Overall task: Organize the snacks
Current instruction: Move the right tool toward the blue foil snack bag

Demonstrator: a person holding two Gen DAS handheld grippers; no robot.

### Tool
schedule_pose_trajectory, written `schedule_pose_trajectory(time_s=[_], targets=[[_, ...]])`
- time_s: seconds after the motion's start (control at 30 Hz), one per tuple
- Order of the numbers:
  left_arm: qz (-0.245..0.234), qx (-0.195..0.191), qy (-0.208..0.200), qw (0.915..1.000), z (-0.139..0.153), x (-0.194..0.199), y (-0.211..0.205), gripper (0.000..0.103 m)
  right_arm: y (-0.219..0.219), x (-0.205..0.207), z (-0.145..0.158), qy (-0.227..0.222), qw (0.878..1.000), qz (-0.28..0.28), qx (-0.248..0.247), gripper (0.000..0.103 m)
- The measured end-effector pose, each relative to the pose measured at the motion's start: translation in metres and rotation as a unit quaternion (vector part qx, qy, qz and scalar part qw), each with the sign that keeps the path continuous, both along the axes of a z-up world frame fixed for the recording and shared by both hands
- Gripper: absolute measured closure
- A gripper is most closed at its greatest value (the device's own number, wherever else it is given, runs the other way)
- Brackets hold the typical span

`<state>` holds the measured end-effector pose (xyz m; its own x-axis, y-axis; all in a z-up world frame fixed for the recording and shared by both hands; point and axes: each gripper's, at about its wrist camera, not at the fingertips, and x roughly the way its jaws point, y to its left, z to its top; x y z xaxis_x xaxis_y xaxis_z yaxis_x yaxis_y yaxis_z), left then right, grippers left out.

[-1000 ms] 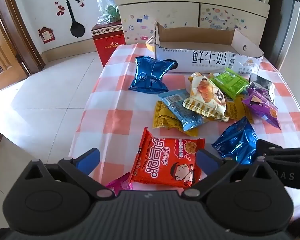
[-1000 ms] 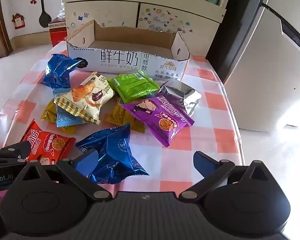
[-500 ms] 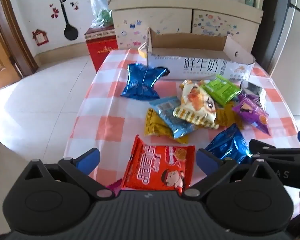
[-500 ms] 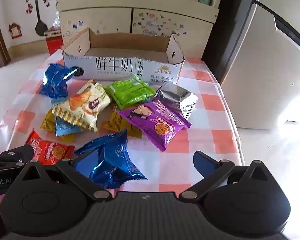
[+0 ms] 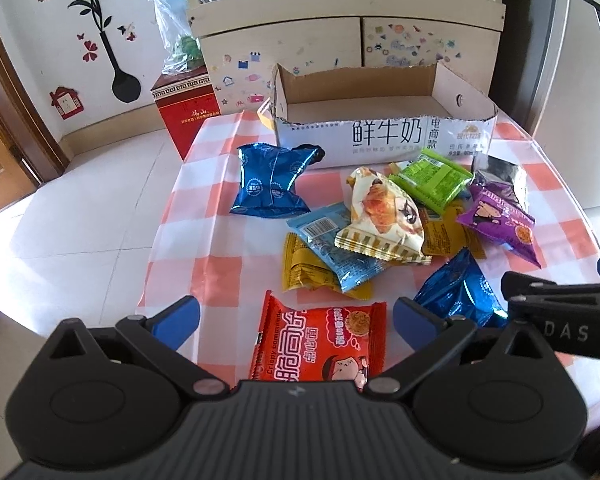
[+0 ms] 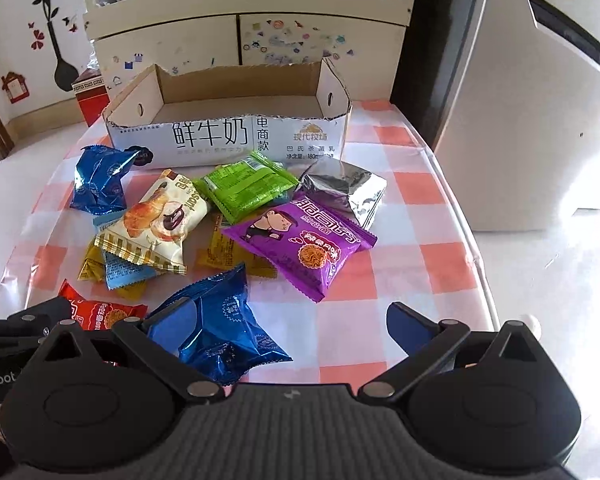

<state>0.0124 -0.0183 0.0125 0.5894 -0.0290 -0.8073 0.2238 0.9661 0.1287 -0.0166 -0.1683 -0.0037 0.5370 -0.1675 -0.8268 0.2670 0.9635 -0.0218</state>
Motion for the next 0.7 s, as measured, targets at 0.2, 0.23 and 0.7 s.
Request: schedule_pose_trajectory(time_s=[0.2,0.23,0.7], targets=[[-0.003,0.005,0.014,0.9999,-0.0049,0.0010,-0.0001,0.001,-0.0051,0.0002,0.0001,0.001,1.000,-0.010,0.015,0.000],[-0.003,0.007,0.012,0.9999,-0.0046,0.0005,-0.0010,0.001,-0.0055,0.0003,0.0001,0.001,1.000,-0.012,0.017,0.000],[0.033,0.012,0.016,0.9993,-0.0079,0.0039,0.0040,0.001,0.0017,0.0014,-0.0059,0.020,1.000,0.001,-0.009,0.000]])
